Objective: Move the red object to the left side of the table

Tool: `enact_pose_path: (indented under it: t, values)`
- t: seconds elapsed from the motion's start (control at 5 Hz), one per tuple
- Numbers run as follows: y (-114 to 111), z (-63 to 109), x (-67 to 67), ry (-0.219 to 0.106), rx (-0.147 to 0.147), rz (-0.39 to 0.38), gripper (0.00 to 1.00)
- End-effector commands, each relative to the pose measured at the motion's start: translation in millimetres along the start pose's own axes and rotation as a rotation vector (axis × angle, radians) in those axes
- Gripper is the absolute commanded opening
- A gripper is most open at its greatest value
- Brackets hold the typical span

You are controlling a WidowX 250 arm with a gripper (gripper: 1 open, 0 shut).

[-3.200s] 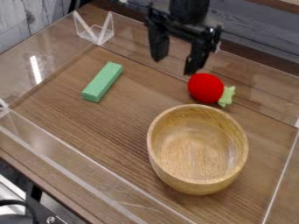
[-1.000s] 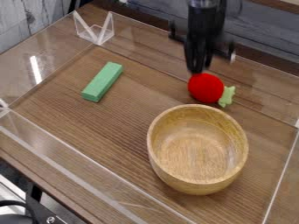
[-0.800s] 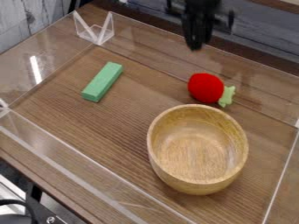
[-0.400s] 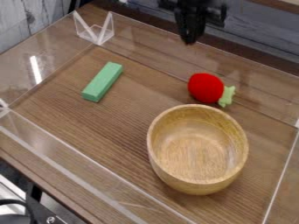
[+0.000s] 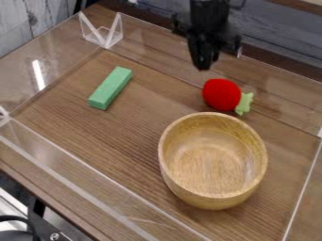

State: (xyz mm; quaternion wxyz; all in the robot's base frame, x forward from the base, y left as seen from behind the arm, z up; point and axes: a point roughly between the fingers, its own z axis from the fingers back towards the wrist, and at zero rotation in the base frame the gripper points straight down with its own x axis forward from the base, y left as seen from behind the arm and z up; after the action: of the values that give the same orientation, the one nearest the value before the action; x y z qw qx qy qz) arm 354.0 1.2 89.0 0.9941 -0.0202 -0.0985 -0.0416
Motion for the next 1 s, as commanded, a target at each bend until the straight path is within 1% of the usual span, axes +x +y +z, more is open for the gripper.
enact_pose_path:
  t: [0.0, 0.2, 0.4, 0.8]
  values:
    - [-1.8, 0.0, 8.4, -0.048, 0.008, -0.011, 0.00]
    - [0.8, 10.1, 14.8, -0.086, 0.009, 0.001, 0.00]
    - [1.6, 8.3, 19.6, -0.095, 0.010, 0.009, 0.00]
    - [13.5, 41.0, 20.9, -0.144, -0.014, 0.029, 0.00]
